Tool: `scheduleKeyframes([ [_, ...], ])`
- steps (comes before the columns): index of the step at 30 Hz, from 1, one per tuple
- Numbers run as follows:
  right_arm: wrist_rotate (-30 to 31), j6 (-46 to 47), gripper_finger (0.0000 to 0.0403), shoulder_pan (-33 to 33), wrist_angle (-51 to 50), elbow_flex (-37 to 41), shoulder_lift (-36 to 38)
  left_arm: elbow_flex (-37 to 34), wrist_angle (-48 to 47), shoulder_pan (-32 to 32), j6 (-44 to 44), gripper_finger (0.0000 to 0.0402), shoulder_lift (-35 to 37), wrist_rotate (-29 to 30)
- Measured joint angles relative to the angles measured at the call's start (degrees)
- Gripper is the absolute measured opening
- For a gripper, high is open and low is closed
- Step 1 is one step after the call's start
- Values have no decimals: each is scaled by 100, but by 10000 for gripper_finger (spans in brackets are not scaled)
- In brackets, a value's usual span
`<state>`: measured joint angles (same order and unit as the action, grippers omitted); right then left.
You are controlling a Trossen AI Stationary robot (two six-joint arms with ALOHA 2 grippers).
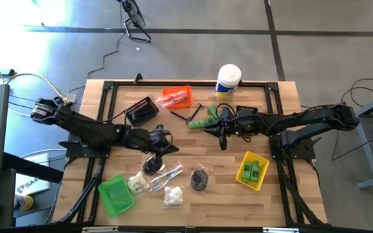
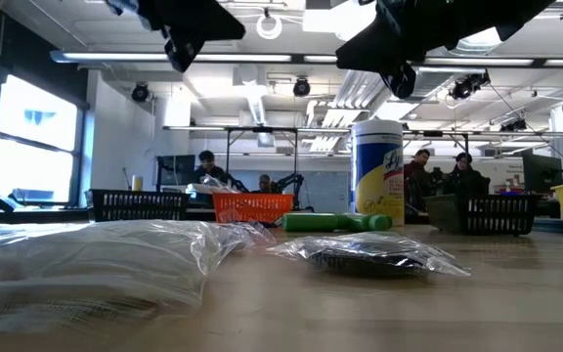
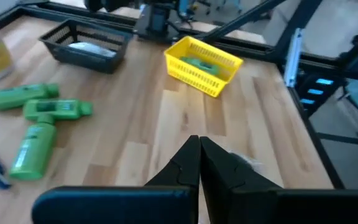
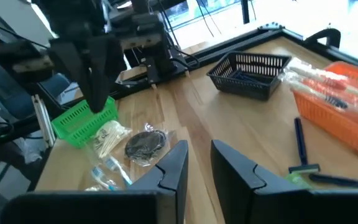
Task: Pick & Place Travel size toiletries
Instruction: Put the green shampoo bottle into the yellow bin
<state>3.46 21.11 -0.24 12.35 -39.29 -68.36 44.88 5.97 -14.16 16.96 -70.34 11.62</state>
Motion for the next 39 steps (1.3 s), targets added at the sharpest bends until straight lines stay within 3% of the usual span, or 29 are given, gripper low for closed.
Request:
scheduleKeyframes([
  [7, 374, 150, 62, 241, -17, 0, -1, -1064, 1963, -209, 222, 1, 92, 11],
  [12, 694, 621, 54, 366, -197, -20, -26, -1521, 2448, -201, 269, 0, 396, 18],
  [18, 814, 819, 9, 401, -940, -398, -143, -1789, 2388, -203, -2, 0, 1076, 155],
  [24, 1142, 1189, 3, 388, -1034, -674, -333, -1858, 1741, -198, -284, 0, 1670, 500],
  [32, 956, 967, 3, 337, -1435, -1409, -1185, -1856, 1524, -198, -217, 0, 1844, 507],
  [39, 849, 1330, 2, -4, -3133, -2167, -1963, -1855, 1508, -198, -159, 0, 1879, 549],
])
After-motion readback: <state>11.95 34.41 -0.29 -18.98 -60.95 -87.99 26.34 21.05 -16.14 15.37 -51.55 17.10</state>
